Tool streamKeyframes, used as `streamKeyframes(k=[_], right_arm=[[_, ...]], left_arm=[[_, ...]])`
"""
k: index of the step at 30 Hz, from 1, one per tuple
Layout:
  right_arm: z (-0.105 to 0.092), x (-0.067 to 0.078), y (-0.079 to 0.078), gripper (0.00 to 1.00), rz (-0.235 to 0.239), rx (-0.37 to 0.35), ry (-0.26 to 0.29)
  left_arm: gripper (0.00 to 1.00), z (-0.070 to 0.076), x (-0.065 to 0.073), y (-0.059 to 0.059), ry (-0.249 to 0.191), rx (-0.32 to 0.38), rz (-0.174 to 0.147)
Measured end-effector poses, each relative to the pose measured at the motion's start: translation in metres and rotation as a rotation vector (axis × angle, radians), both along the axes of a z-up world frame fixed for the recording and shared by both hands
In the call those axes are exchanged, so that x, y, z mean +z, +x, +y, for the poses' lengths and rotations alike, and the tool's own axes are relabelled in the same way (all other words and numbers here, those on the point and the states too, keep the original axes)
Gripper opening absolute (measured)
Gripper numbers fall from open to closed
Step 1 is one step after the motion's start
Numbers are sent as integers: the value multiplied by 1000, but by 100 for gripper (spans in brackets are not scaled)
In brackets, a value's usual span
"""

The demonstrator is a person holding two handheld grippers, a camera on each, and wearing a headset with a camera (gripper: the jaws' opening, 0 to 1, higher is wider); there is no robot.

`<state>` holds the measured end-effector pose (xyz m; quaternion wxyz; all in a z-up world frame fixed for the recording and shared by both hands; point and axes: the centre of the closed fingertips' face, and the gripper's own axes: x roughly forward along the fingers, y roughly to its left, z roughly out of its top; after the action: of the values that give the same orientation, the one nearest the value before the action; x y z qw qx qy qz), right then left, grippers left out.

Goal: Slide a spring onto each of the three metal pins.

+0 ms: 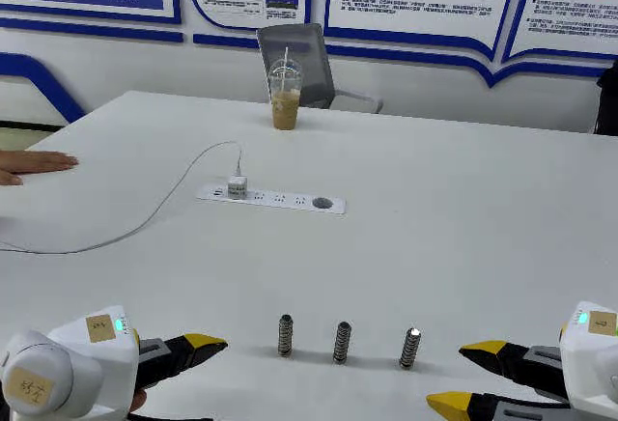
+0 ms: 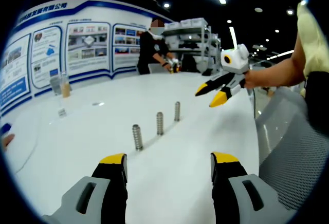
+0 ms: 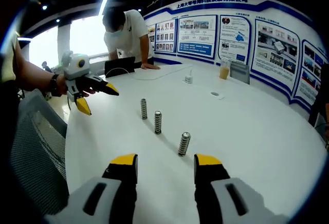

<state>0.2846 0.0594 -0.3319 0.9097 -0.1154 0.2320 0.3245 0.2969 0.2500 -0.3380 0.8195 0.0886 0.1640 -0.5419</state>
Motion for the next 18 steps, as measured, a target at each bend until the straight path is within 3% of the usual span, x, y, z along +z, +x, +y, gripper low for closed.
streamKeyframes(k=[18], right_arm=[[-13, 3, -3, 61, -41, -8, 39]], left_arm=[[68, 4, -6, 4, 3, 17, 10]])
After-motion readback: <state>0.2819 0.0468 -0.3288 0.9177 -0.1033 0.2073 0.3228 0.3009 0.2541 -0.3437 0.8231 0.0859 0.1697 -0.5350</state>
